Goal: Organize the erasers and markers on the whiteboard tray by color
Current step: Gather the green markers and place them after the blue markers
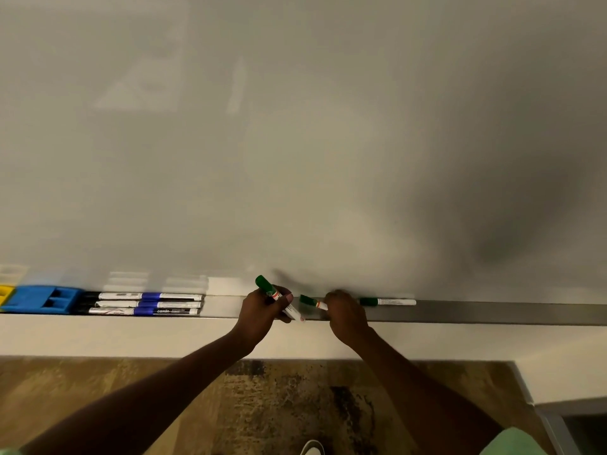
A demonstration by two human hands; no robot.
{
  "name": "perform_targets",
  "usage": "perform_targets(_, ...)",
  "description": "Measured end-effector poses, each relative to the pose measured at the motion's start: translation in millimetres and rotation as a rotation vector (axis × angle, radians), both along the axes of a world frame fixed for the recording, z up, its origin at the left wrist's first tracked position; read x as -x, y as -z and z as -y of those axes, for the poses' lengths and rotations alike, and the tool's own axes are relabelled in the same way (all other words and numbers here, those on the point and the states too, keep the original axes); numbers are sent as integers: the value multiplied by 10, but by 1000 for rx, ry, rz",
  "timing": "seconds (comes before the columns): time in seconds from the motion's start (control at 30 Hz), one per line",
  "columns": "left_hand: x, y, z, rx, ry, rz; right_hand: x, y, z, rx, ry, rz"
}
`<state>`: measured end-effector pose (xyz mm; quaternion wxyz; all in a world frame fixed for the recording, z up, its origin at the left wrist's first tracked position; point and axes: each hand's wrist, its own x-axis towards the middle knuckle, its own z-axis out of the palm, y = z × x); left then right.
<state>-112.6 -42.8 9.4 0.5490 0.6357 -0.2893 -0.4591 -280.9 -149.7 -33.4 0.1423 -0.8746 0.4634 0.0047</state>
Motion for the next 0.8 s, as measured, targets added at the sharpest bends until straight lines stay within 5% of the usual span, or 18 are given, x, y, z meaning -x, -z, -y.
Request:
perform_targets(0.27,29,54,40,-37,-35,51,-294,-244,-260,-122,120,527)
perform_targets(0.8,111,-71,7,93,-34,13,-283,-505,-361,-328,102,864)
